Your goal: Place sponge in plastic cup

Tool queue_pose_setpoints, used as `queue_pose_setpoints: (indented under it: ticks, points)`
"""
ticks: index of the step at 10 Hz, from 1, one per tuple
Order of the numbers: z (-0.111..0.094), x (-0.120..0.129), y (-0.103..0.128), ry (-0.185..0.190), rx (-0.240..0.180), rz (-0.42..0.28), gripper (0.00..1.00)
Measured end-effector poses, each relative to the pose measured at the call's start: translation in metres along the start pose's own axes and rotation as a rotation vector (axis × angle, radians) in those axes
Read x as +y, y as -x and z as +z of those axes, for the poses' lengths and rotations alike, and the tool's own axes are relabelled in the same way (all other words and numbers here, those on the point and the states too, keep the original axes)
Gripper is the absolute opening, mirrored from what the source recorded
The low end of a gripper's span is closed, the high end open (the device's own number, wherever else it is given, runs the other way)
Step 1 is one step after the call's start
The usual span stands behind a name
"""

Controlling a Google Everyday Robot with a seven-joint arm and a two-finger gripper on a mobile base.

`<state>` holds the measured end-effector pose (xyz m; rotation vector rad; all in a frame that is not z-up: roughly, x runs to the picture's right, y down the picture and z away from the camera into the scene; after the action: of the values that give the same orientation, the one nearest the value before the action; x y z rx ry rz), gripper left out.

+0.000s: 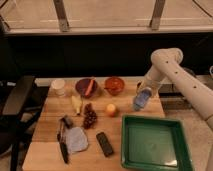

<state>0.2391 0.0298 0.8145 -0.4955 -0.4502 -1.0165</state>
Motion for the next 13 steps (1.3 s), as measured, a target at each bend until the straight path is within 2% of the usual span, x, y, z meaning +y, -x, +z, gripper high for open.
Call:
queue_pose_setpoints:
  ticks: [2,6,10,13]
  points:
    - [0.014,-0.008,-0.003,0.015,-0.028,0.002,0.02]
    - [0.040,-0.012,-0.011,0.054,-0.085,0.034,0.40]
    - [0.044,-0.012,-0.014,0.063,-0.106,0.050,0.77]
    - [0.042,-0.008,-0.014,0.057,-0.112,0.059,0.80]
